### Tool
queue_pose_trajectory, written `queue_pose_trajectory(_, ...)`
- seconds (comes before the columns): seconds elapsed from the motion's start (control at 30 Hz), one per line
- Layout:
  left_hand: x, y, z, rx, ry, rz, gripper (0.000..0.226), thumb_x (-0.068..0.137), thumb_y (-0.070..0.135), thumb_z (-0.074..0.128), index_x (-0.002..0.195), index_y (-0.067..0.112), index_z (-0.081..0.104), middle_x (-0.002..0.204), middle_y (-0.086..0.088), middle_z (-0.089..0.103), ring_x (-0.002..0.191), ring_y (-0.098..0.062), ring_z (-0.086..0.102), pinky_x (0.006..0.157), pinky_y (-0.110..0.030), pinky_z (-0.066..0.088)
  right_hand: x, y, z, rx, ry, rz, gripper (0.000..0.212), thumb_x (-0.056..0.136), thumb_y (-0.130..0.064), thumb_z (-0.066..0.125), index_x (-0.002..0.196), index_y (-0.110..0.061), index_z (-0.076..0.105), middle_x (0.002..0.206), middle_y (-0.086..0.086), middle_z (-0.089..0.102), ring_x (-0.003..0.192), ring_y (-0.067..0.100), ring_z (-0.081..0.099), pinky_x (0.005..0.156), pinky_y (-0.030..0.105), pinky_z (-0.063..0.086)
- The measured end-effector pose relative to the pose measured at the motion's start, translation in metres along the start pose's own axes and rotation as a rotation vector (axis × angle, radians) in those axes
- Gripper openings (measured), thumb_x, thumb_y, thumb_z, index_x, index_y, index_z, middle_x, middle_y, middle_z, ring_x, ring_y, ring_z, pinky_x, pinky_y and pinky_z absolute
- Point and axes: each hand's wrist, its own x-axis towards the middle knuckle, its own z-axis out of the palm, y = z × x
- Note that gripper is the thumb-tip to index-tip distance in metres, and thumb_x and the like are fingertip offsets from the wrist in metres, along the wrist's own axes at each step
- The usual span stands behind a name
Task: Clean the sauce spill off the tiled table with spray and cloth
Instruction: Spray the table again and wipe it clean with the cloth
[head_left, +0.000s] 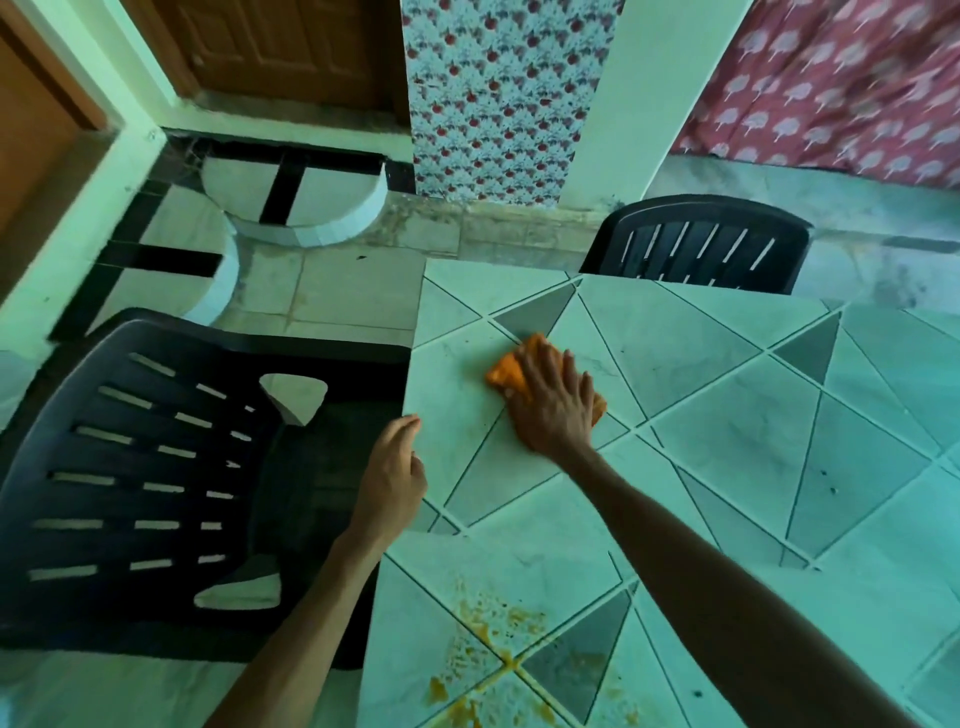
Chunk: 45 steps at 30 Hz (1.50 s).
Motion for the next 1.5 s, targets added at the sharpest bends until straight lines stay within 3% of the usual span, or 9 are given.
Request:
queue_pose_trajectory(0.13,0.001,-0.001,0.003,0.014,0.006,-0.015,0.049,0.095,-0.006,0.042,0.143,0.004,0.046,0.148,-0.006,0.043,0.137,-0.018,0.041,0.113,-0.022,0.029,0.080,-0.033,-0.012,0.008,-0.003,0.031,0.066,0.100,-0.064,0.027,0.158,-0.039,0.008,0.168,-0.004,-0.006,0.154,0.033,-0.008,0.121,0.060,0.000)
queue_pose_trajectory(0.3,-0.004,0.000,0.002,-0.091,0.076,-0.036,0.048,0.093,-0.008,0.041,0.138,0.006,0.052,0.143,-0.003,0.049,0.133,-0.014,0.045,0.108,-0.017,0.030,0.042,-0.060,0.010,-0.131,-0.050,-0.313,0.067,0.098,-0.066,0.025,0.158,-0.042,0.008,0.168,-0.004,0.000,0.155,0.031,-0.002,0.121,0.059,0.010)
queue_pose_trajectory(0.47,-0.020,-0.005,-0.005,-0.220,0.228,-0.121,0.038,0.087,-0.013,0.043,0.096,0.009,0.073,0.123,-0.001,0.064,0.117,-0.007,0.056,0.103,-0.021,0.041,-0.074,-0.035,0.031,-0.133,-0.073,-0.495,0.065,0.100,-0.066,0.027,0.158,-0.044,0.005,0.168,-0.008,-0.001,0.155,0.026,-0.003,0.123,0.052,0.006)
queue_pose_trajectory(0.63,-0.026,-0.008,-0.013,-0.246,0.128,-0.123,0.047,0.088,-0.012,0.043,0.123,0.011,0.065,0.125,0.000,0.064,0.118,-0.005,0.056,0.105,-0.025,0.045,-0.121,0.007,0.021,-0.177,-0.090,-0.528,0.066,0.100,-0.065,0.032,0.157,-0.045,0.006,0.168,-0.011,-0.004,0.155,0.024,-0.003,0.123,0.054,0.006)
queue_pose_trajectory(0.73,-0.022,-0.008,-0.019,-0.303,0.058,-0.182,0.046,0.091,-0.009,0.040,0.128,0.009,0.062,0.127,0.001,0.062,0.118,-0.003,0.054,0.097,-0.006,0.039,-0.087,-0.003,0.019,-0.148,-0.060,-0.254,0.065,0.100,-0.065,0.028,0.157,-0.044,0.008,0.168,-0.009,-0.005,0.155,0.029,-0.004,0.121,0.058,0.013)
queue_pose_trajectory(0.83,-0.018,-0.014,-0.023,-0.488,0.034,-0.302,0.039,0.095,0.001,0.042,0.127,0.009,0.062,0.127,-0.002,0.064,0.117,-0.010,0.059,0.101,-0.021,0.046,-0.056,-0.045,0.024,-0.059,0.013,-0.045,0.064,0.099,-0.066,0.027,0.157,-0.041,0.016,0.168,-0.006,0.003,0.154,0.033,0.006,0.119,0.054,0.015)
queue_pose_trajectory(1.13,-0.028,-0.016,-0.031,-0.515,-0.012,-0.341,0.035,0.096,0.015,0.045,0.127,0.008,0.062,0.128,-0.008,0.065,0.115,-0.014,0.061,0.104,-0.034,0.048,-0.199,-0.046,0.055,-0.150,-0.121,-0.628,0.064,0.100,-0.064,0.034,0.157,-0.044,0.011,0.168,-0.009,0.002,0.155,0.027,0.000,0.122,0.056,0.007)
queue_pose_trajectory(1.33,-0.042,-0.021,-0.022,-0.681,0.012,-0.421,0.036,0.100,0.021,0.046,0.132,0.010,0.058,0.132,-0.007,0.061,0.121,-0.017,0.058,0.105,-0.033,0.047,-0.116,-0.074,0.044,-0.054,-0.052,-0.201,0.063,0.100,-0.065,0.028,0.157,-0.043,0.014,0.168,-0.006,0.002,0.154,0.031,-0.003,0.121,0.059,0.007)
queue_pose_trajectory(1.5,-0.046,-0.017,-0.025,-0.984,0.106,-0.667,0.043,0.106,0.034,0.036,0.136,0.009,0.052,0.129,-0.008,0.060,0.113,-0.020,0.059,0.098,-0.033,0.046,-0.121,-0.103,0.059,-0.114,-0.027,-0.331,0.064,0.101,-0.065,0.028,0.158,-0.039,0.014,0.169,-0.003,0.001,0.155,0.032,-0.003,0.121,0.060,0.009)
